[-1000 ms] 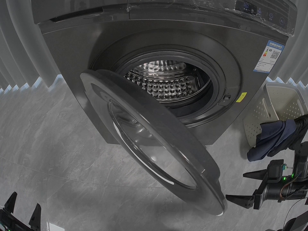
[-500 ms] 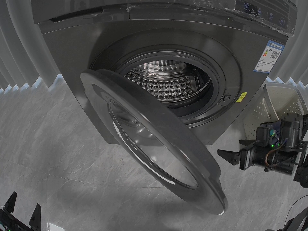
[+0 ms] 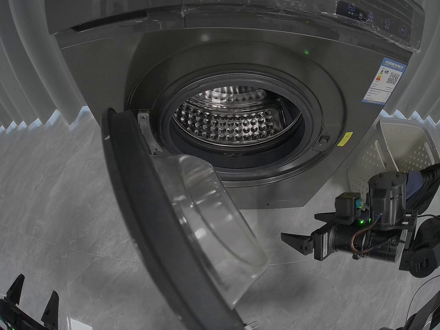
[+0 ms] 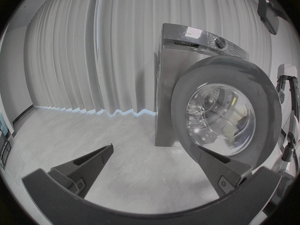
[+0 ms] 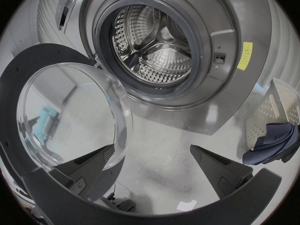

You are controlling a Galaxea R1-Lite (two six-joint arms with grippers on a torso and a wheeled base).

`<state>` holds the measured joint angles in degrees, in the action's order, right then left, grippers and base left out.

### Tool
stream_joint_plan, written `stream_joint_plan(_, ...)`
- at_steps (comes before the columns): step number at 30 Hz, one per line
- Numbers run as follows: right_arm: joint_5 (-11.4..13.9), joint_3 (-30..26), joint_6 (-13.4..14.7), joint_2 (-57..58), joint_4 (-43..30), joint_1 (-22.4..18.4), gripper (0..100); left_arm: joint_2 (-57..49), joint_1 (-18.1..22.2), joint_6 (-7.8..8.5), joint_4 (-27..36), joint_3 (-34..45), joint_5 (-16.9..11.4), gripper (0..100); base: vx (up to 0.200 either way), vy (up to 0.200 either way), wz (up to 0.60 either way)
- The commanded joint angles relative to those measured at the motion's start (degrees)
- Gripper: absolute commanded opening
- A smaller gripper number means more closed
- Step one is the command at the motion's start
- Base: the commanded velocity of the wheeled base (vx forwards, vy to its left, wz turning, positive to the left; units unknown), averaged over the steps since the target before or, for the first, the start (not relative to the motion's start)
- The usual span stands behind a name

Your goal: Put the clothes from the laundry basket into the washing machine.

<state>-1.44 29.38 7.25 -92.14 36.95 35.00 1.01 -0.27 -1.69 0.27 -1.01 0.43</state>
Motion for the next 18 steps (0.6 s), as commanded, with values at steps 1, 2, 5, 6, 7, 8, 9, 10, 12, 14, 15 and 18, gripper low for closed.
stream_joint_plan(1,-0.1,-0.8,0.1,0.5,0.1,0.4,100,-0.9,0.0,0.02,0.0,0.9,0.0,100,0.000,0.000,0.00)
stream_joint_plan(2,-0.1,-0.6,0.1,0.4,0.1,0.3,100,-0.9,0.0,0.02,0.0,0.9,0.0,100,-0.200,0.000,0.00)
stream_joint_plan(5,-0.1,0.1,0.8,-0.1,0.4,0.4,100,-0.9,0.0,0.11,0.0,0.9,0.0,100,-0.200,0.000,0.00)
stream_joint_plan(6,-0.1,0.9,1.6,-0.7,1.2,0.7,100,-0.9,0.0,0.11,0.0,0.9,0.0,100,-0.200,0.000,0.00)
stream_joint_plan(7,-0.1,1.1,2.0,-1.3,1.6,0.9,100,-0.9,0.0,0.11,0.0,0.9,0.0,100,-0.200,0.000,0.00)
stream_joint_plan(8,-0.1,1.1,2.0,-1.3,1.6,0.9,100,-0.9,0.0,0.11,0.0,0.9,0.0,100,-0.200,0.000,0.00)
stream_joint_plan(9,-0.2,1.6,2.2,-2.3,2.1,1.3,100,-0.9,0.0,0.11,0.0,0.9,0.0,100,-0.200,0.000,0.00)
stream_joint_plan(10,-0.2,2.3,2.4,-3.1,2.6,1.7,100,-0.9,0.0,0.11,0.0,0.9,0.0,100,-0.200,0.000,0.00)
stream_joint_plan(12,-0.2,3.1,2.3,-4.5,3.0,1.7,100,-0.9,0.0,0.11,0.0,0.9,0.0,100,-0.200,0.000,0.00)
stream_joint_plan(14,-0.2,3.6,2.3,-5.6,3.6,1.9,100,-0.9,0.0,0.11,0.0,0.9,0.0,100,-0.200,0.000,0.00)
stream_joint_plan(15,-0.2,4.3,2.3,-6.7,4.6,2.3,100,-0.9,0.0,0.11,0.0,0.9,0.0,100,-0.200,0.000,0.00)
stream_joint_plan(18,-1.2,6.0,2.4,-9.2,6.6,2.7,100,-0.9,0.0,0.11,0.0,0.9,0.0,100,-0.200,0.000,0.00)
